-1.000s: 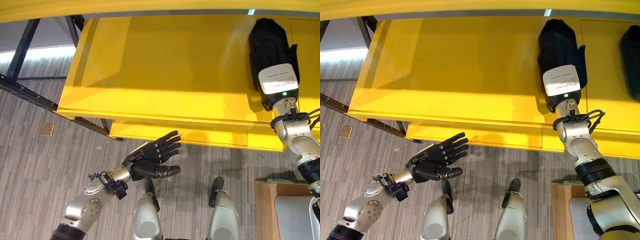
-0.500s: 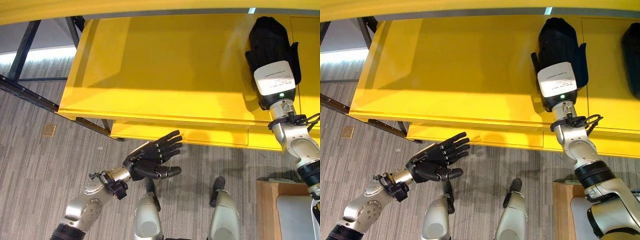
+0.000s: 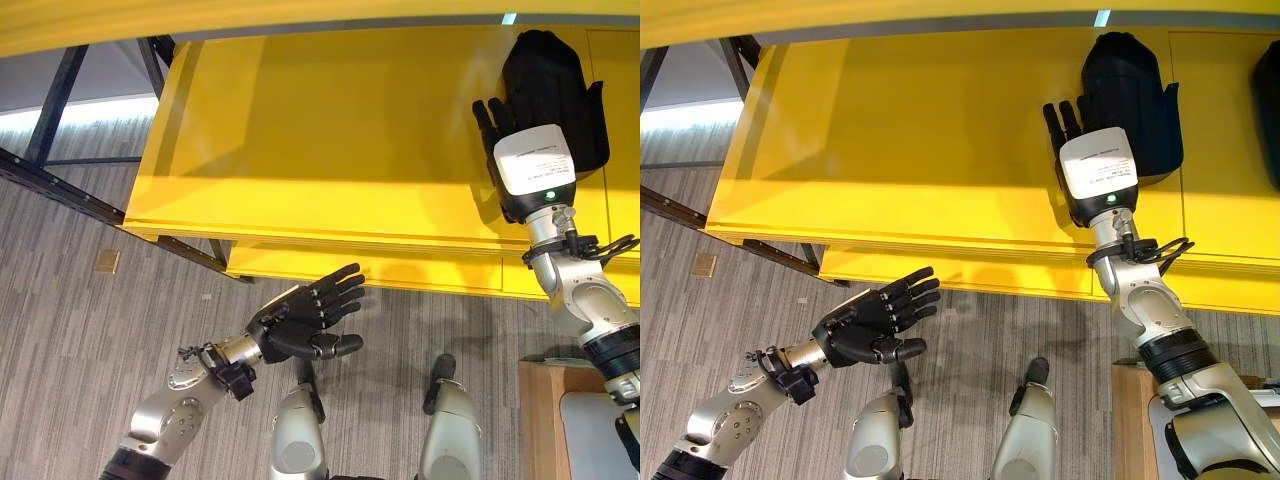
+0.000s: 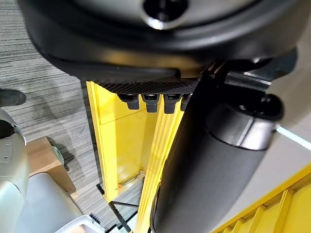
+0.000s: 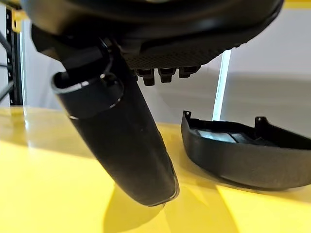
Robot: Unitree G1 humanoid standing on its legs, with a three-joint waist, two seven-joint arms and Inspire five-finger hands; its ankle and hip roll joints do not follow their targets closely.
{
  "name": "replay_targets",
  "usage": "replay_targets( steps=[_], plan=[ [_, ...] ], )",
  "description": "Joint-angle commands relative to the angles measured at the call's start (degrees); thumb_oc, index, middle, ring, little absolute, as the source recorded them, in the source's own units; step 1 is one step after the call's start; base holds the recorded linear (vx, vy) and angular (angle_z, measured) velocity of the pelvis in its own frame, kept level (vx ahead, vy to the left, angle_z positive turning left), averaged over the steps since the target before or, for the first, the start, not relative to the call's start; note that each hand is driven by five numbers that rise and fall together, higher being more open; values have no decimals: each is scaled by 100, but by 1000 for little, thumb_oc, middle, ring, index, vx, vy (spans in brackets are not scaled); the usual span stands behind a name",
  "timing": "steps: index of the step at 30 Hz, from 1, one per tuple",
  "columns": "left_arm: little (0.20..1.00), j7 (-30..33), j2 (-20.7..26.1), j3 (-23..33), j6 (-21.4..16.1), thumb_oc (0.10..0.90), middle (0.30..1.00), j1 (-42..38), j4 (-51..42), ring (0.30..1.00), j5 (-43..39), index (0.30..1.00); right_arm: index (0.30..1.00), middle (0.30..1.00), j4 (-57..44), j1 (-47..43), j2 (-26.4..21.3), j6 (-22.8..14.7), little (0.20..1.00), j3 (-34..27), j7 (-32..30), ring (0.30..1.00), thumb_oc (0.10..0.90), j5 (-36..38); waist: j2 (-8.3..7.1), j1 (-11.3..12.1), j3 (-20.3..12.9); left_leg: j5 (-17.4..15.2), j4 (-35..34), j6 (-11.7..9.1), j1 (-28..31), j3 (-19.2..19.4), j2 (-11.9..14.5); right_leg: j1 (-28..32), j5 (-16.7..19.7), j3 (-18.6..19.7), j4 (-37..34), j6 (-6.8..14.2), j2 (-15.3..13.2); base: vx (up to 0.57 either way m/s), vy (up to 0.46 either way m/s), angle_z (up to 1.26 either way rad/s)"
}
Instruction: Move parts from the plastic box to the shelf.
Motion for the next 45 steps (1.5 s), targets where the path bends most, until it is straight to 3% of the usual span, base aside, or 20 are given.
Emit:
replay_targets(
  steps=[1, 2, 3, 8, 9, 12, 16, 24, 26, 28, 30, 33, 34, 36, 38, 40, 41, 43, 44, 45],
  plan=[
    [1000, -194, -7, 172, -337, 900, 1000, 179, -922, 1000, -196, 1000, 1000, 1000, -950, -165, 259, -525, 1000, -639, -761, 1000, 900, 231, -145, 14, -405, -598, 449, 355, 204, -242, 10, 410, -598, 154, 381, 9, 12, 33, 36, 0],
    [1000, -171, -18, 180, -343, 900, 1000, 192, -927, 1000, -205, 1000, 1000, 1000, -1038, -115, 286, -633, 1000, -673, -758, 1000, 900, 238, -147, -2, -423, -602, 446, 354, 222, -238, 8, 430, -601, 160, 370, 6, 14, 48, 64, -3],
    [1000, -115, -45, 203, -369, 900, 1000, 225, -947, 1000, -237, 1000, 1000, 1000, -1235, -8, 353, -994, 1000, -735, -711, 1000, 900, 350, -149, -29, -476, -606, 415, 354, 283, -231, 4, 487, -606, 174, 334, 4, 17, 46, 64, -5],
    [1000, -46, -137, 270, -419, 900, 1000, 320, -970, 1000, -223, 1000, 1000, 1000, -2011, 218, 477, -1735, 1000, -715, -387, 1000, 900, 899, -178, -71, -686, -590, 270, 348, 515, -206, 31, 710, -630, 180, 211, -11, 16, 81, 83, -8],
    [1000, -56, -224, 283, -421, 900, 1000, 407, -990, 1000, -248, 1000, 1000, 1000, -2486, 370, 579, -2113, 1000, -653, -208, 1000, 900, 1272, -199, -75, -841, -553, 142, 341, 687, -182, 67, 884, -647, 149, 120, -30, 21, 152, 132, -1],
    [1000, -112, -345, 296, -238, 900, 1000, 486, -1026, 1000, -216, 1000, 1000, 1000, -3030, 396, 784, -2380, 1000, -507, 141, 1000, 900, 1576, -217, -38, -1061, -446, -37, 317, 869, -158, 122, 1093, -669, 80, -9, -77, 49, 93, 87, 0],
    [1000, -119, -342, 285, -185, 900, 1000, 656, -1002, 1000, 24, 1000, 1000, 1000, -3332, 274, 835, -2397, 1000, -340, 306, 1000, 900, 1852, -234, 42, -1282, -271, -186, 274, 981, -183, 183, 1274, -688, -18, -117, -142, 78, 57, 81, 4],
    [1000, -130, -345, 466, -391, 900, 1000, 1097, -932, 1000, 84, 1000, 1000, 1000, -3618, 511, 582, -1960, 1000, -498, 532, 1000, 900, 2395, -332, 149, -1744, 92, -655, 153, 1166, -200, 303, 1745, -684, -328, -531, -190, 104, 6, 89, 2],
    [1000, -84, -346, 577, -499, 900, 1000, 1157, -859, 1000, 106, 1000, 1000, 1000, -3479, 854, 359, -2163, 1000, -647, 1290, 1000, 900, 2652, -391, 131, -1842, 109, -755, 136, 1192, -177, 327, 1873, -659, -398, -649, -179, 99, 15, 116, 4],
    [1000, -39, -381, 737, -538, 900, 1000, 1262, -810, 1000, 27, 1000, 1000, 1000, -3510, 1418, 49, -1875, 1000, -894, 1961, 1000, 900, 3138, -441, 100, -1885, 132, -825, 114, 1217, -138, 342, 1965, -622, -483, -731, -149, 63, 15, 118, 9],
    [1000, -24, -393, 977, -530, 900, 1000, 1497, -806, 1000, 37, 1000, 1000, 1000, -3522, 2202, -200, -1597, 1000, -1266, 2227, 1000, 900, 3285, -504, 65, -1900, 136, -850, 116, 1239, -93, 342, 2050, -565, -553, -825, -106, 30, 7, 75, 13],
    [1000, -1, -343, 1353, -597, 900, 1000, 1847, -776, 1000, -123, 1000, 1000, 1000, -3411, 3159, -435, -1493, 1000, -1824, 2561, 1000, 900, 3846, -635, -2, -1862, 125, -861, 86, 1287, 11, 360, 2131, -482, -651, -919, 4, -28, -24, 36, 12],
    [1000, -3, -337, 1361, -602, 900, 1000, 1860, -776, 1000, -135, 1000, 1000, 1000, -3427, 3221, -437, -1500, 1000, -1870, 2604, 1000, 900, 3868, -636, 6, -1874, 141, -869, 90, 1272, 15, 366, 2126, -453, -660, -947, 4, -21, -70, 8, 11],
    [1000, -174, -301, 1586, -673, 900, 1000, 2093, -753, 1000, -153, 1000, 1000, 1000, -3477, 3785, -467, -1791, 1000, -2140, 3321, 1000, 900, 4045, -743, 20, -1819, 118, -856, 74, 1291, 73, 380, 2185, -423, -746, -979, 92, -59, -66, 3, 2],
    [1000, -206, -273, 1607, -731, 900, 1000, 2140, -733, 1000, -169, 1000, 1000, 1000, -3517, 3864, -567, -1837, 1000, -2110, 3635, 1000, 900, 4149, -789, 55, -1799, 111, -837, 69, 1282, 81, 382, 2229, -406, -790, -1015, 115, -63, -47, 29, 10],
    [1000, -87, -202, 1565, -879, 900, 1000, 2121, -675, 1000, -297, 1000, 1000, 1000, -3583, 3740, -752, -1682, 1000, -1907, 4567, 1000, 900, 4938, -851, 133, -1773, 97, -785, 62, 1259, 47, 371, 2305, -381, -844, -1082, 140, -57, -57, 87, 9],
    [1000, -26, -180, 1529, -912, 900, 1000, 2094, -658, 1000, -421, 1000, 1000, 1000, -3617, 3643, -836, -1447, 1000, -1711, 5376, 1000, 900, 5275, -887, 206, -1751, 91, -737, 54, 1232, -7, 367, 2360, -372, -882, -1112, 146, -54, -45, 94, 2],
    [1000, -9, -151, 1477, -915, 900, 1000, 2039, -638, 1000, -426, 1000, 1000, 1000, -3581, 3559, -949, -1291, 1000, -1432, 6006, 1000, 900, 5604, -938, 308, -1702, 96, -675, 48, 1194, -85, 362, 2408, -364, -929, -1102, 150, -57, -33, 63, 14],
    [1000, -9, -153, 1479, -915, 900, 1000, 2037, -637, 1000, -426, 1000, 1000, 1000, -3577, 3550, -950, -1291, 1000, -1427, 6006, 1000, 900, 5605, -934, 301, -1714, 108, -682, 51, 1177, -89, 367, 2401, -345, -935, -1122, 146, -48, -36, 24, 26],
    [1000, 49, -96, 1341, -978, 900, 1000, 1964, -629, 1000, -396, 1000, 1000, 1000, -3516, 3474, -1040, -1165, 1000, -1114, 6068, 1000, 900, 5930, -1033, 433, -1633, 107, -594, 28, 1134, -184, 368, 2467, -357, -1002, -1072, 165, -51, -27, -8, 27]
  ],
)
